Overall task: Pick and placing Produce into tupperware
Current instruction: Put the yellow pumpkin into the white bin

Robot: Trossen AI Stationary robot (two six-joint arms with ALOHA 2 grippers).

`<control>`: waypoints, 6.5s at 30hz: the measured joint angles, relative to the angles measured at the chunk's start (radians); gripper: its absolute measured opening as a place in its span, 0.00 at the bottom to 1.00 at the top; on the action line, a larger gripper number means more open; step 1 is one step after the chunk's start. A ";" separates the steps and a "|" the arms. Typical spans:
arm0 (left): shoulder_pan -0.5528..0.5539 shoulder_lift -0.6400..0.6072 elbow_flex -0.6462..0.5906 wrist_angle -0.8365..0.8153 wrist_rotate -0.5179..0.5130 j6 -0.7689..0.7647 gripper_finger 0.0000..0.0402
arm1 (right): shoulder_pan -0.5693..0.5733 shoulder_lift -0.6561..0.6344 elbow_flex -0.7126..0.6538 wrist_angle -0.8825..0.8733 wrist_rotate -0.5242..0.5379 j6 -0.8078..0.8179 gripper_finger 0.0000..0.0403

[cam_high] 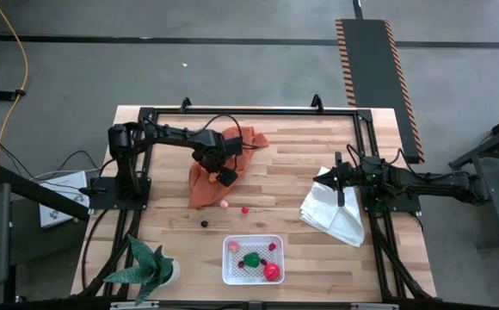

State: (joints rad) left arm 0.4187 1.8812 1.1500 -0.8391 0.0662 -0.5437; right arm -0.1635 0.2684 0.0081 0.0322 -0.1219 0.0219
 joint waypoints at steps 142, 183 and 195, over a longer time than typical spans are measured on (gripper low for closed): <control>0.001 -0.120 -0.001 0.030 0.048 0.144 0.71 | 0.000 0.001 0.000 0.000 0.000 0.000 0.00; 0.028 -0.062 -0.002 0.059 0.065 0.181 0.72 | 0.000 0.001 0.000 0.000 0.000 0.000 0.00; 0.026 -0.036 -0.001 0.061 0.100 0.173 0.72 | 0.000 0.001 0.000 0.000 0.000 0.000 0.00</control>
State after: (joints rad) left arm 0.4450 1.8454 1.1488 -0.7784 0.1665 -0.3706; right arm -0.1631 0.2691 0.0078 0.0326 -0.1219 0.0219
